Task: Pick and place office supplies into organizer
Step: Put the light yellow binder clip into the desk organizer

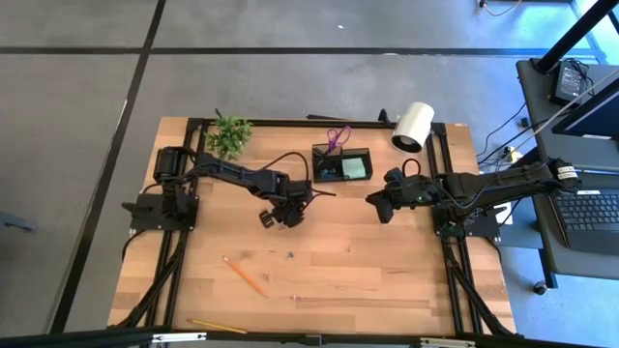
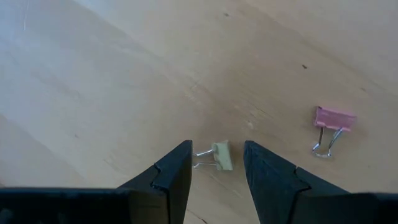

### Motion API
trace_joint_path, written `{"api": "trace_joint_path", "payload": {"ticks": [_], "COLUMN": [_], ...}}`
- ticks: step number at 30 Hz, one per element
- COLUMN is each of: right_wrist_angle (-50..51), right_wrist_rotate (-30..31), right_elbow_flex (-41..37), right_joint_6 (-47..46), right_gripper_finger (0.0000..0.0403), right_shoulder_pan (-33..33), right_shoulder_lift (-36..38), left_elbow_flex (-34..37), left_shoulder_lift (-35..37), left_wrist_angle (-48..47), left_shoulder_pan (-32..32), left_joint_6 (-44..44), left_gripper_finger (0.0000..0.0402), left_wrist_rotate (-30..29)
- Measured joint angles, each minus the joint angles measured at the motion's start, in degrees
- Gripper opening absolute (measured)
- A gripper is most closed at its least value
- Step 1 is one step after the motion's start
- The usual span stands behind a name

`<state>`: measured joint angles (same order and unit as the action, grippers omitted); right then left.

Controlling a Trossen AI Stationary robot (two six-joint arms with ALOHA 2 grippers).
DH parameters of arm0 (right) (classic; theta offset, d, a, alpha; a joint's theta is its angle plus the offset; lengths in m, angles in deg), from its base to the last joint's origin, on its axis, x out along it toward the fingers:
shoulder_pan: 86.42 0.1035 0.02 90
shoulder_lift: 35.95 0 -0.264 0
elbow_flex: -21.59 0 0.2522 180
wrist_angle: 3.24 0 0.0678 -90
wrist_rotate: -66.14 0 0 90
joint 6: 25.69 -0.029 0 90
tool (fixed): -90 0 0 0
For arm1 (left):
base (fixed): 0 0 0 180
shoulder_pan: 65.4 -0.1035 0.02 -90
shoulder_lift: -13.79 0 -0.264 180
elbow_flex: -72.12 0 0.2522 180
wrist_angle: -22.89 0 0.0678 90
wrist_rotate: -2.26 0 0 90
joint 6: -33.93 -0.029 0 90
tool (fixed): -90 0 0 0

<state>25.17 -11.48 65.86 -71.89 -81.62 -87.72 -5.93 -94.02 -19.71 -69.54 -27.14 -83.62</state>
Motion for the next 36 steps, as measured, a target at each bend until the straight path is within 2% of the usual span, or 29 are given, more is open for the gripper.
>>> {"api": "trace_joint_path", "payload": {"ticks": [5, 18, 22, 31, 36], "right_wrist_angle": [0.0, 0.0, 0.0, 0.0, 0.0], "right_wrist_rotate": [0.0, 0.0, 0.0, 0.0, 0.0], "right_elbow_flex": [0.0, 0.0, 0.0, 0.0, 0.0], "right_joint_6": [-0.1, -0.1, -0.2, -0.1, 0.0], "right_gripper_finger": [0.0076, 0.0076, 0.0076, 0.0076, 0.0076], "right_shoulder_pan": [0.0, 0.0, 0.0, 0.0, 0.0], "right_shoulder_lift": [0.0, 0.0, 0.0, 0.0, 0.0], "left_elbow_flex": [0.0, -0.1, 0.0, 0.0, -0.1], "left_shoulder_lift": [0.0, -0.1, 0.0, 0.0, -0.1], "left_wrist_angle": [0.0, -2.2, -0.8, -1.3, -2.2], "left_shoulder_pan": [0.8, 2.6, 2.6, 2.6, 2.6], "left_joint_6": [-5.4, -7.7, 0.7, 37.1, 50.4], "left_gripper_finger": [0.0141, 0.0141, 0.0141, 0.0141, 0.0141], "left_wrist_rotate": [-1.7, -4.3, -4.8, -5.0, -4.9]}}
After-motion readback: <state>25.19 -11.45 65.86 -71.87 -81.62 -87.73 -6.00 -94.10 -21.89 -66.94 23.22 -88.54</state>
